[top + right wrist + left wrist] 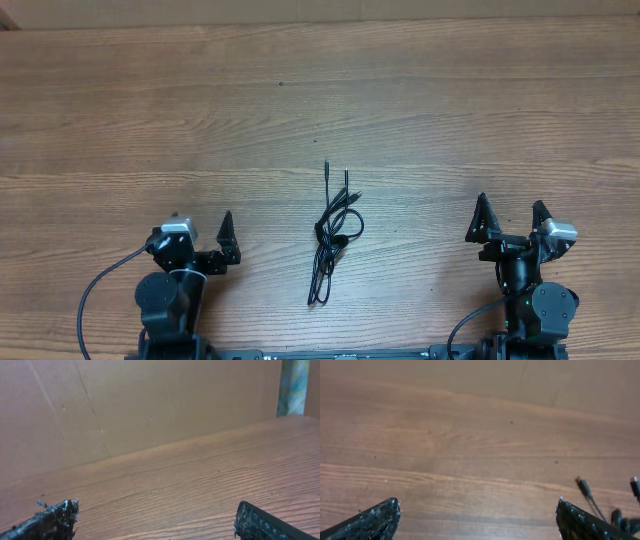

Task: Untangle cables
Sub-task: 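Raise the left gripper and move it toward the cable bundle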

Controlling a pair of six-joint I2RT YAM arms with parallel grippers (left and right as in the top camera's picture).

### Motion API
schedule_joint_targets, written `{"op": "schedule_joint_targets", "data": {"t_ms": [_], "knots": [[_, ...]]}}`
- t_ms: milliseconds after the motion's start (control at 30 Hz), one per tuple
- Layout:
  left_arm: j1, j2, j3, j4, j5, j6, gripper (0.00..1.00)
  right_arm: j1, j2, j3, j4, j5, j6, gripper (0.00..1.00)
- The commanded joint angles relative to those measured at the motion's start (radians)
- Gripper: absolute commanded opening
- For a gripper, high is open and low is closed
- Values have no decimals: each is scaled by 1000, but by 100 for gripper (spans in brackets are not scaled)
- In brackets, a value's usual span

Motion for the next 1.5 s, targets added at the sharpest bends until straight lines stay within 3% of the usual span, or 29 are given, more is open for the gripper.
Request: {"op": "schedule_joint_targets", "data": {"t_ms": [0, 400, 1000, 1467], "knots": [[-3, 71, 76, -10, 9, 45, 100, 5, -9, -10, 2, 6, 0, 100], [-3, 356, 209, -35, 8, 90, 100, 5, -9, -10, 2, 6, 0, 100], [-8, 729, 462, -262, -27, 112, 100, 5, -9, -10, 2, 6, 0, 100], [-184, 908, 562, -332, -145, 112, 100, 5, -9, -10, 2, 6, 0, 100]]}}
